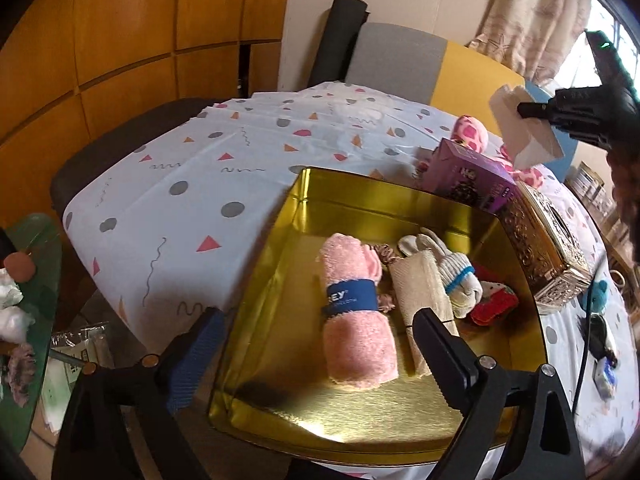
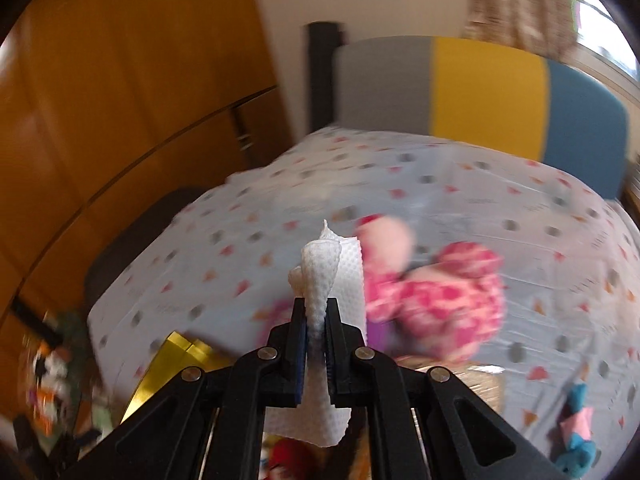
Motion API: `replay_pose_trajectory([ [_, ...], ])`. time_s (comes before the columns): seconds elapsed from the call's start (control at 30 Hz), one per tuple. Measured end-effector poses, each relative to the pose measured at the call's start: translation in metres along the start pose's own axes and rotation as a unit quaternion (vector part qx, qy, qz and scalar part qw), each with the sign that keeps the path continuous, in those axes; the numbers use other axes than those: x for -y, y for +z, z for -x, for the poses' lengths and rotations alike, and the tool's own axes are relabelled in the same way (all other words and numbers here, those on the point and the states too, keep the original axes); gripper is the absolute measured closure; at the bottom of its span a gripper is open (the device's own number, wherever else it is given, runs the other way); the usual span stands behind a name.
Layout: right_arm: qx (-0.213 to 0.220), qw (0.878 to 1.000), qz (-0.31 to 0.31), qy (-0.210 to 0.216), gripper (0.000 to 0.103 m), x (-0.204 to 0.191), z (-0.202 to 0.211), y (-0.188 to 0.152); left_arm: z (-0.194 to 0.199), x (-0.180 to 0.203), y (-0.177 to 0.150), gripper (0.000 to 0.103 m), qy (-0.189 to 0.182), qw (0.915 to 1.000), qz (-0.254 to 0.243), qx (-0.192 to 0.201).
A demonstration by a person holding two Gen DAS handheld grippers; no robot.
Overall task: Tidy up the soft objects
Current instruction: 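Carry the white cloth into the gold tray and open the right gripper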
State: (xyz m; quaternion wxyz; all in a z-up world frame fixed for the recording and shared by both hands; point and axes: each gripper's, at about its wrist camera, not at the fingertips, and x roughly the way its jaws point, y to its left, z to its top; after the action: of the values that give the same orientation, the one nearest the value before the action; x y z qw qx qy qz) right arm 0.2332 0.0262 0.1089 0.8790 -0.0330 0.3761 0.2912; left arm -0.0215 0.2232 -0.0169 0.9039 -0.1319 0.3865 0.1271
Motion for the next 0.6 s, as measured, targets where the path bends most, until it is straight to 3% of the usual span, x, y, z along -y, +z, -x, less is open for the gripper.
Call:
replay_pose_trajectory([
  [0.23,-0.042,0.995,0.071,0.060,0.097,-0.069,-0.014,-0.047,0.003,-0.004,-0.002,0.008,0.011,0.9999,0.002,0.000],
  [0.53,-0.091,0.988,0.021,0.122,0.094,-0.101,-0.054,-0.091,0.007,-0.005,-0.005,0.008,0.014,0.9999,-0.002,0.005],
  [0.6,-0.101,0.987,0.007,0.126,0.091,-0.108,-0.065,-0.096,0.010,-0.006,-0.006,0.003,0.020,0.9998,-0.003,0.010],
])
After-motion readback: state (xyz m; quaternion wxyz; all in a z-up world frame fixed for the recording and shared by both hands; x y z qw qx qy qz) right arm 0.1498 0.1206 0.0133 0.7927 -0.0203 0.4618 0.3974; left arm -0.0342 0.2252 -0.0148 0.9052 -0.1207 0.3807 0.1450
